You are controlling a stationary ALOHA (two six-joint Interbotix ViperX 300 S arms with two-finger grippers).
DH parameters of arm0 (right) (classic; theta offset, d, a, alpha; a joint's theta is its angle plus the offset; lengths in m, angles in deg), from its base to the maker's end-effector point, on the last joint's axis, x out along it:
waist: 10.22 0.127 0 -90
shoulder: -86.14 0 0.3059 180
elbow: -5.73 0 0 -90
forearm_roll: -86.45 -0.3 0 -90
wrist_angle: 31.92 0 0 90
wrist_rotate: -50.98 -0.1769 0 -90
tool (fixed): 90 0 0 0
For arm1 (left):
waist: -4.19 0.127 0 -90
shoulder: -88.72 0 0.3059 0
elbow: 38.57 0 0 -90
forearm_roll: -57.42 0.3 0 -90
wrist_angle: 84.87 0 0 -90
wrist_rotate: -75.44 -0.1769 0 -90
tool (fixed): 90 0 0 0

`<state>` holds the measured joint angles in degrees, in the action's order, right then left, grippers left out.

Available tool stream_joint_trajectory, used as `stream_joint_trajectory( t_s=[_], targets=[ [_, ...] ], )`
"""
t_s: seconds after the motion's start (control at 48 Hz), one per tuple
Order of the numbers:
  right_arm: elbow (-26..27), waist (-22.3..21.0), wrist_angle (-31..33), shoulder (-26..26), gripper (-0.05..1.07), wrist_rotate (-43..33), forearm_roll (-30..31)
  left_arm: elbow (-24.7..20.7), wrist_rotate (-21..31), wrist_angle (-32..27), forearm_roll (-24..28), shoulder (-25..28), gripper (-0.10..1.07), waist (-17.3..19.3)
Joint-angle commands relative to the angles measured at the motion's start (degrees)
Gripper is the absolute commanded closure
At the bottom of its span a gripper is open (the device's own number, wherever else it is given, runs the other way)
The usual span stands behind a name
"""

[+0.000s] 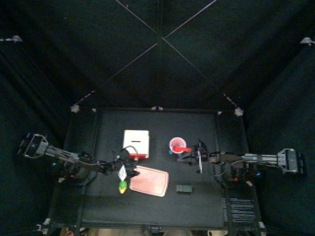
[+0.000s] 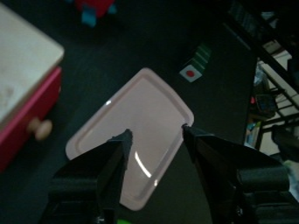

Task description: Grab sushi roll

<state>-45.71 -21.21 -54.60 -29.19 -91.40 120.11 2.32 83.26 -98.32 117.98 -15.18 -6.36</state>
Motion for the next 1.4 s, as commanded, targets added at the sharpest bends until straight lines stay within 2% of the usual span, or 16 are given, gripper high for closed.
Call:
stream_joint_trajectory(
  t_s=[0.0,0.125,0.229,0.375,0.521,0.688,0.875,0.958,1.167,1.375],
  targets=[
    [1.23,1.76,0.26,1.14,0.52,-0.53,-2.72,-2.37,0.00,2.64,8.70,-0.18,0.11,2.46],
    [2.29,5.71,6.59,1.41,0.51,-3.52,-9.84,-4.22,0.00,5.19,14.15,-0.62,0.11,5.98],
    [4.31,8.70,19.51,0.62,0.50,-6.94,-16.79,-4.57,0.00,7.21,16.70,-1.05,0.11,8.61],
    [8.09,12.30,34.37,0.35,0.50,-8.44,-18.54,-3.08,-0.09,9.14,19.51,-1.14,0.11,10.99],
    [11.43,14.41,43.59,2.29,0.50,-8.88,-20.04,-2.20,-0.09,11.95,20.57,-1.76,0.11,11.07],
    [12.13,17.05,47.90,4.92,0.50,-8.79,-21.80,-1.14,-0.09,15.47,20.65,-2.99,0.11,10.90],
    [12.04,21.09,52.12,5.89,0.50,-8.00,-20.74,0.09,0.18,16.00,20.57,-4.04,0.11,10.90],
    [12.04,23.03,53.53,5.62,0.50,-7.91,-18.37,0.70,0.26,16.17,20.39,-3.96,0.11,10.81],
    [11.07,26.98,55.11,5.80,0.50,-8.44,-8.09,1.49,-0.09,16.44,20.74,-3.96,0.11,9.58],
    [10.11,27.77,54.93,6.06,0.48,-8.61,-3.25,2.11,-0.18,16.44,21.18,-4.04,0.11,9.14]
  ],
)
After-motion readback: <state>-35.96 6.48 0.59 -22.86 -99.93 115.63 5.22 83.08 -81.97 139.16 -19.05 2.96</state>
